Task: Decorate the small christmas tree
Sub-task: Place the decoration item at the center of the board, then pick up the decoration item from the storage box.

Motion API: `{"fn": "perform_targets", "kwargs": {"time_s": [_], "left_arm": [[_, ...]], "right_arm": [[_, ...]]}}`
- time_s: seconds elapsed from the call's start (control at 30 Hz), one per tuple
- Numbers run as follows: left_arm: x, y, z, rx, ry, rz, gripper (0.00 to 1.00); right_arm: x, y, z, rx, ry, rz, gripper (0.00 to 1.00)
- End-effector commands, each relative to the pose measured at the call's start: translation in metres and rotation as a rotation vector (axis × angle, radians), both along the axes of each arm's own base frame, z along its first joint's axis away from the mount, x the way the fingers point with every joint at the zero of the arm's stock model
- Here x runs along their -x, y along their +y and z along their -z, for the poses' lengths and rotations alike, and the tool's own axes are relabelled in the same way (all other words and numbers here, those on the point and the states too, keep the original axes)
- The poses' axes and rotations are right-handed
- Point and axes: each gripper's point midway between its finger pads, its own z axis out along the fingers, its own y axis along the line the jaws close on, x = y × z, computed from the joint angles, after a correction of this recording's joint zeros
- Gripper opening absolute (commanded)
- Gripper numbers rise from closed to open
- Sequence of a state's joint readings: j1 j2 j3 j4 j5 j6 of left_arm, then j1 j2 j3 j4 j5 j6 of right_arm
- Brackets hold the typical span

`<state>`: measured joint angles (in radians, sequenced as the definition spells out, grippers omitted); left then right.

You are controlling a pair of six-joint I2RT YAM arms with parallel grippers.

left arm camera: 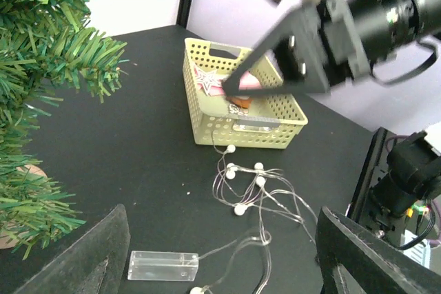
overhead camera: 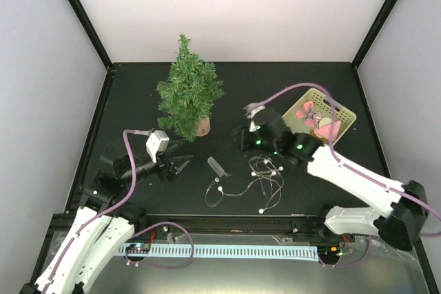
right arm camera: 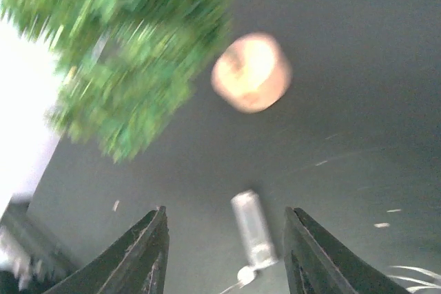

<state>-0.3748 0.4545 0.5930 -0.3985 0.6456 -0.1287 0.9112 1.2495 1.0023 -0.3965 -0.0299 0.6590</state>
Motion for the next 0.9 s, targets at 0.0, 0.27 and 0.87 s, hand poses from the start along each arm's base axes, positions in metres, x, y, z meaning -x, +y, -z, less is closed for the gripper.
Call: {"fn": "perform_targets", "kwargs": {"time_s": [0.0, 0.27, 0.87], "left_arm": [[0.001, 0.002, 0.0, -0.016, -0.037, -0.008, 0.76], [0.004, 0.003, 0.002, -0.019, -0.052, -0.002, 0.77], [0.006, 0.005, 0.002, -0.021, -0.075, -0.009, 0.77]], "right_arm": [[-0.041, -0.095, -0.004, 0.065, 0.007, 0.43, 0.47], [-0.051, -0.225, 0.011, -0.049, 0.193, 1.037, 0.47], [-0.066, -0.245, 0.121, -0.124, 0.647, 1.176, 0.4]]}}
